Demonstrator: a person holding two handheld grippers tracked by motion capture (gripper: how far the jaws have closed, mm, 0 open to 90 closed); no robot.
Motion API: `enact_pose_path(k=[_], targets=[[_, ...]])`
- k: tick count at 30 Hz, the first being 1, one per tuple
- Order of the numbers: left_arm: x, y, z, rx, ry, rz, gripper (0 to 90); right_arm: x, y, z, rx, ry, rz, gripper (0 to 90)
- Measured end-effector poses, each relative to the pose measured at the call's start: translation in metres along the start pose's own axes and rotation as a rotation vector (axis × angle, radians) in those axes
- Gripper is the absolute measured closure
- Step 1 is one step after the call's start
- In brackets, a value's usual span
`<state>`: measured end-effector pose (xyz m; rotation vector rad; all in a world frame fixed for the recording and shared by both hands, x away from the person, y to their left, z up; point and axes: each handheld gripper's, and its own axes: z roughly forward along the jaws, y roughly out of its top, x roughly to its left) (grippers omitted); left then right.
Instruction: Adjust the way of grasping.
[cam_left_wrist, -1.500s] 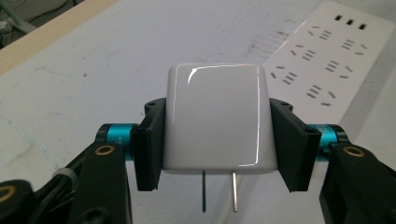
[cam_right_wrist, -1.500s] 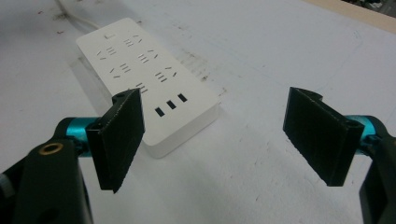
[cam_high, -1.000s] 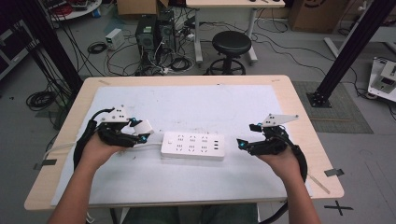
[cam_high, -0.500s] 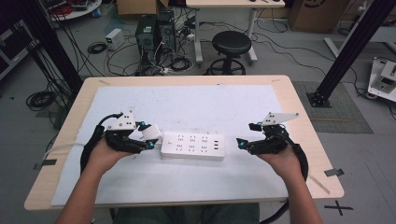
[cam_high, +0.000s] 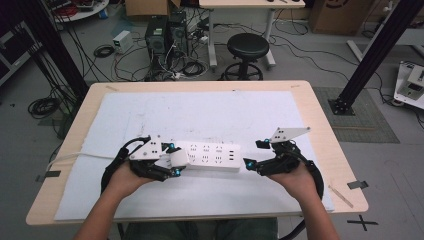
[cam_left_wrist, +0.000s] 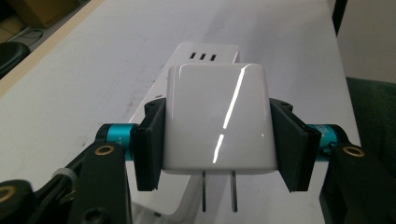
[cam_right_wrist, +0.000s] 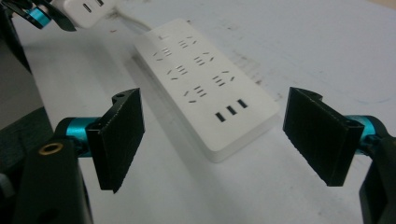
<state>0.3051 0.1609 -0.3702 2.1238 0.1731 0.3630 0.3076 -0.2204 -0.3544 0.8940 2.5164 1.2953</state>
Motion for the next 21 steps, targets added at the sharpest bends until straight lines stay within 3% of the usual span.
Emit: enact_pose_path(k=[3, 5, 6, 7, 9, 15, 16, 21], targets=[[-0.008, 0.003, 0.005, -0.01, 0.003, 0.036, 42.5, 0.005, 0.0, 0.004, 0.008, 0.024, 0.004, 21.1], [-0.008, 0.003, 0.005, -0.01, 0.003, 0.036, 42.5, 0.008, 0.0, 0.007, 0.005, 0.045, 0.011, 21.1], [-0.018, 0.007, 0.012, -0.029, 0.01, 0.087, 42.5, 0.008, 0.0, 0.007, 0.005, 0.045, 0.011, 21.2], [-0.02, 0.008, 0.014, -0.031, 0.004, 0.1, 42.5, 0.017, 0.0, 0.014, -0.005, 0.106, 0.042, 21.1], [-0.025, 0.01, 0.019, -0.031, 0.006, 0.133, 42.5, 0.022, 0.001, 0.019, 0.001, 0.111, 0.03, 21.2], [-0.035, 0.009, 0.028, -0.033, 0.003, 0.17, 42.5, 0.033, 0.002, 0.03, 0.005, 0.154, 0.036, 21.1], [-0.04, 0.008, 0.032, -0.038, 0.015, 0.187, 42.5, 0.038, 0.001, 0.037, 0.002, 0.203, 0.053, 21.1], [-0.045, 0.009, 0.036, -0.046, 0.034, 0.211, 42.5, 0.044, 0.001, 0.047, 0.003, 0.247, 0.079, 21.2]])
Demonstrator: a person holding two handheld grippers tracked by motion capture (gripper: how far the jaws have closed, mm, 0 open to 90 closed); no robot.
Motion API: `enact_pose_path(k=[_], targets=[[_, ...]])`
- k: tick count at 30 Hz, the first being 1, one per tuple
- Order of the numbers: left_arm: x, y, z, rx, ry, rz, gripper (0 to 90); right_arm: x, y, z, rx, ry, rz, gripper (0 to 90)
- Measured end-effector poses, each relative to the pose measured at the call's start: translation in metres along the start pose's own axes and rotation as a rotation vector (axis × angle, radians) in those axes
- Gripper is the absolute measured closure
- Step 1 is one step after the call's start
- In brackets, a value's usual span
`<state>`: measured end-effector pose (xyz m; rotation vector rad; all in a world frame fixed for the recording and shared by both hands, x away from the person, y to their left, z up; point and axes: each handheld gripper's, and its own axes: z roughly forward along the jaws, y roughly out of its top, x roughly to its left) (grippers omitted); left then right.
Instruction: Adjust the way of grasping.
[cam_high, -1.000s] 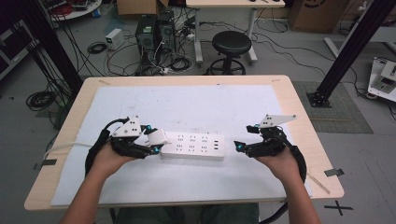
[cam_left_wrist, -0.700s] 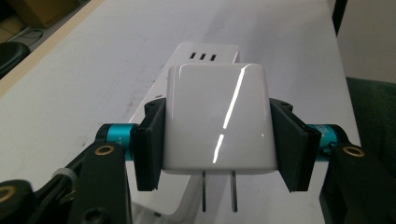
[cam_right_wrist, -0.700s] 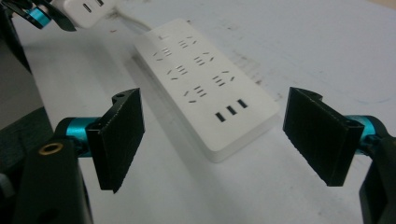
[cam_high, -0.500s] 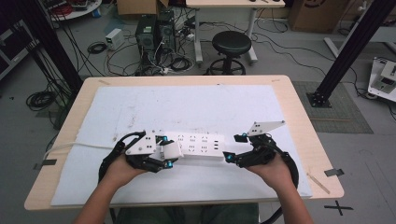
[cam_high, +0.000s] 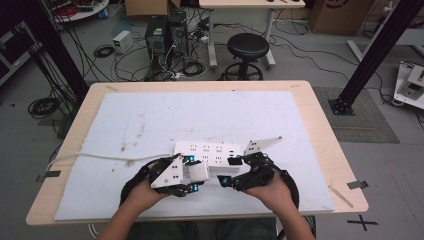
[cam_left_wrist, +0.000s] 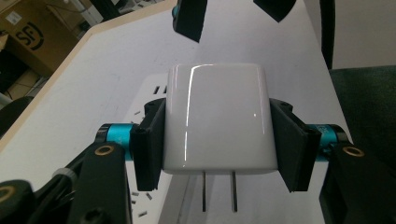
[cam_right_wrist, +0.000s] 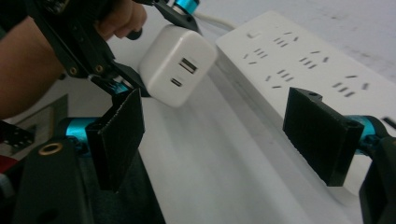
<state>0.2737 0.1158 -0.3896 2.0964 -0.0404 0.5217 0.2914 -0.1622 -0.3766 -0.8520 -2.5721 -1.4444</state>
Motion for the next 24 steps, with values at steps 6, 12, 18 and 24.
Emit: enact_pose_path(k=[6, 12, 18, 24], targets=[[-0.004, 0.006, 0.002, -0.015, 0.028, 0.042, 42.5, 0.002, 0.002, 0.015, -0.035, 0.1, 0.083, 21.2], [-0.007, 0.01, 0.0, -0.03, 0.051, 0.058, 42.5, 0.001, 0.006, 0.026, -0.062, 0.147, 0.143, 21.8], [-0.008, 0.012, 0.0, -0.03, 0.062, 0.069, 42.5, -0.001, 0.006, 0.034, -0.098, 0.203, 0.21, 25.0], [-0.01, 0.014, 0.0, -0.032, 0.071, 0.075, 42.5, -0.002, 0.006, 0.038, -0.102, 0.211, 0.221, 25.2]])
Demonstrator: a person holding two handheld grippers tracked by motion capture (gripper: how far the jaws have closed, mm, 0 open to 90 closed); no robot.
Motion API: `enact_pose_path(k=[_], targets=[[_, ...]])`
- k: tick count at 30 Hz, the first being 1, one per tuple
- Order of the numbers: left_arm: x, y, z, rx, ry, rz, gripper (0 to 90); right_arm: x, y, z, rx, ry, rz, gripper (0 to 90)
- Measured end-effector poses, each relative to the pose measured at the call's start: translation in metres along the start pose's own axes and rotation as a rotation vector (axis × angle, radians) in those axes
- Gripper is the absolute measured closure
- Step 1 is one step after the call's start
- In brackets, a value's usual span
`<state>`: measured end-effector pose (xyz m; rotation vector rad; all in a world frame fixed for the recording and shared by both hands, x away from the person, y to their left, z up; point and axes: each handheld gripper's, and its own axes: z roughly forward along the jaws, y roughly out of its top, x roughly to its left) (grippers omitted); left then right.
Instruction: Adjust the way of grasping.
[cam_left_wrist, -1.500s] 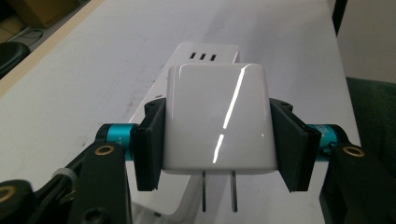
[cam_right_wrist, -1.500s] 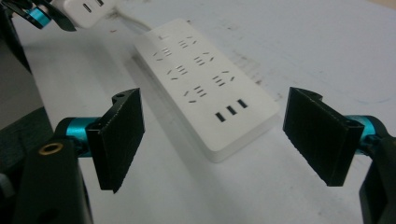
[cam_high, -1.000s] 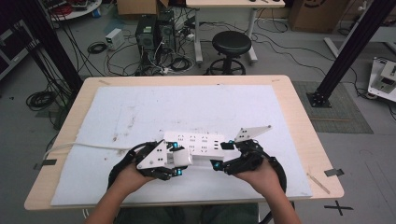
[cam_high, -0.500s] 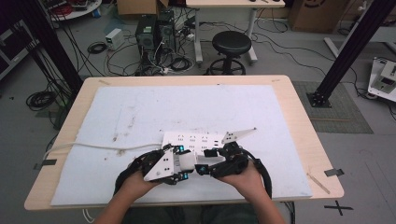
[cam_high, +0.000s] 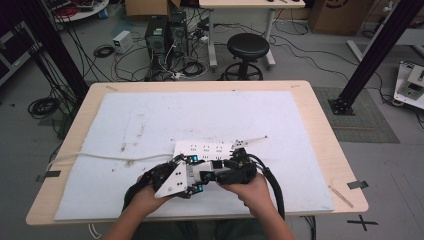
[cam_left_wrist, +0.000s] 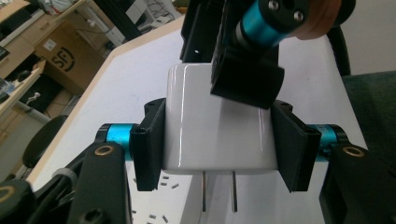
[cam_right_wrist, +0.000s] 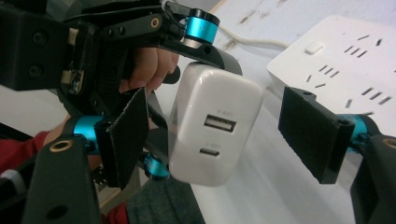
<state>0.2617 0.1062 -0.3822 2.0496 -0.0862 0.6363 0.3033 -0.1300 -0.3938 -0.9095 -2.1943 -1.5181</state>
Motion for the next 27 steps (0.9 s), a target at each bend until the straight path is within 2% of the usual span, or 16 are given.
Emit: enact_pose_path(k=[1, 13, 18, 19, 22, 27], targets=[[-0.0006, 0.0006, 0.0009, -0.002, -0.004, -0.002, 42.5, -0.0012, -0.0014, 0.0027, -0.013, 0.016, 0.025, 29.7], [-0.0009, 0.0022, 0.0012, 0.002, 0.008, 0.0, 42.5, -0.0022, -0.003, 0.002, -0.035, 0.042, 0.03, 49.6], [-0.0013, 0.0023, 0.0018, 0.0, 0.013, 0.002, 42.5, -0.0022, -0.0031, 0.0016, -0.037, 0.044, 0.035, 51.7], [-0.0016, 0.0031, 0.0021, 0.004, 0.02, 0.013, 42.5, -0.003, -0.0035, 0.0015, -0.047, 0.056, 0.035, 56.2], [-0.0018, 0.0036, 0.0031, 0.012, 0.019, 0.022, 42.5, -0.0032, -0.0036, 0.0013, -0.049, 0.054, 0.048, 56.8], [-0.0029, 0.0023, 0.0067, 0.026, 0.021, 0.02, 41.9, -0.0041, -0.0035, 0.0008, -0.035, 0.048, 0.063, 60.6]])
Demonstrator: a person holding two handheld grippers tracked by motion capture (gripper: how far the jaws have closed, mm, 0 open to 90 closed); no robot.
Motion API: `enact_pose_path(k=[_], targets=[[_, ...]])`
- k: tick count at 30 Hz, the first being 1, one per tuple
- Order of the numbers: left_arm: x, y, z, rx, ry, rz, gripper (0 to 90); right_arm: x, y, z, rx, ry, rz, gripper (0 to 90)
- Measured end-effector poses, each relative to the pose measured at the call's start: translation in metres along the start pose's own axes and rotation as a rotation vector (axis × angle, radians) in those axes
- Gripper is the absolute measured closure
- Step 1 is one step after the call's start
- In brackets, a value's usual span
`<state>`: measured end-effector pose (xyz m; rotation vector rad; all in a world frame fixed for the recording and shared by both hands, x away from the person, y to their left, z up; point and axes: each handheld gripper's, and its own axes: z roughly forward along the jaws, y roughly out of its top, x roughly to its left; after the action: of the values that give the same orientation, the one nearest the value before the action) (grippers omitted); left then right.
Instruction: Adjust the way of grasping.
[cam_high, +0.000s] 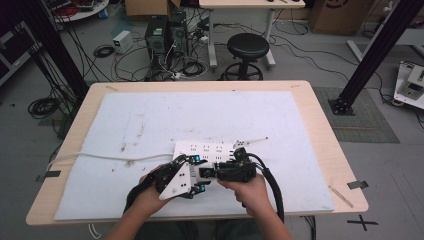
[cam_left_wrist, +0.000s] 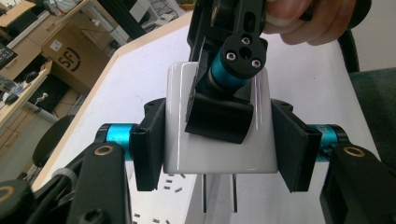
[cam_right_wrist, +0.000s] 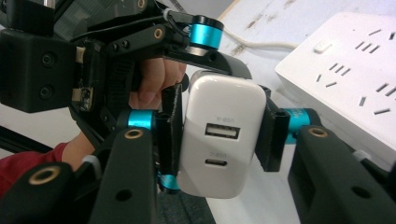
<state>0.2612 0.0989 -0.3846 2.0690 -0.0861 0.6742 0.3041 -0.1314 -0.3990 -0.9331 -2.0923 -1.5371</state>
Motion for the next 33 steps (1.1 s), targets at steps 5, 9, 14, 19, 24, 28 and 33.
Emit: enact_pose_path(k=[5, 9, 14, 19, 24, 28, 33], targets=[[0.003, 0.001, -0.001, -0.008, 0.051, -0.031, 25.3, 0.001, 0.003, -0.004, 0.009, -0.017, -0.002, 63.3], [0.007, -0.002, -0.006, -0.004, 0.05, -0.05, 22.3, -0.001, 0.005, -0.012, -0.006, -0.039, -0.013, 63.4], [0.01, -0.005, -0.011, -0.006, 0.045, -0.077, 21.4, -0.002, 0.009, -0.021, -0.019, -0.062, -0.021, 63.5], [0.024, -0.015, -0.024, 0.056, 0.05, -0.155, 19.5, -0.002, 0.015, -0.034, -0.027, -0.11, -0.049, 63.4], [0.04, -0.02, -0.034, 0.12, 0.051, -0.214, 19.4, -0.002, 0.026, -0.05, -0.024, -0.161, -0.083, 63.4], [0.059, -0.025, -0.048, 0.164, 0.072, -0.272, 19.4, 0.0, 0.033, -0.059, -0.027, -0.183, -0.104, 63.4], [0.082, -0.033, -0.065, 0.227, 0.053, -0.337, 19.4, 0.0, 0.045, -0.07, -0.004, -0.239, -0.146, 63.4]])
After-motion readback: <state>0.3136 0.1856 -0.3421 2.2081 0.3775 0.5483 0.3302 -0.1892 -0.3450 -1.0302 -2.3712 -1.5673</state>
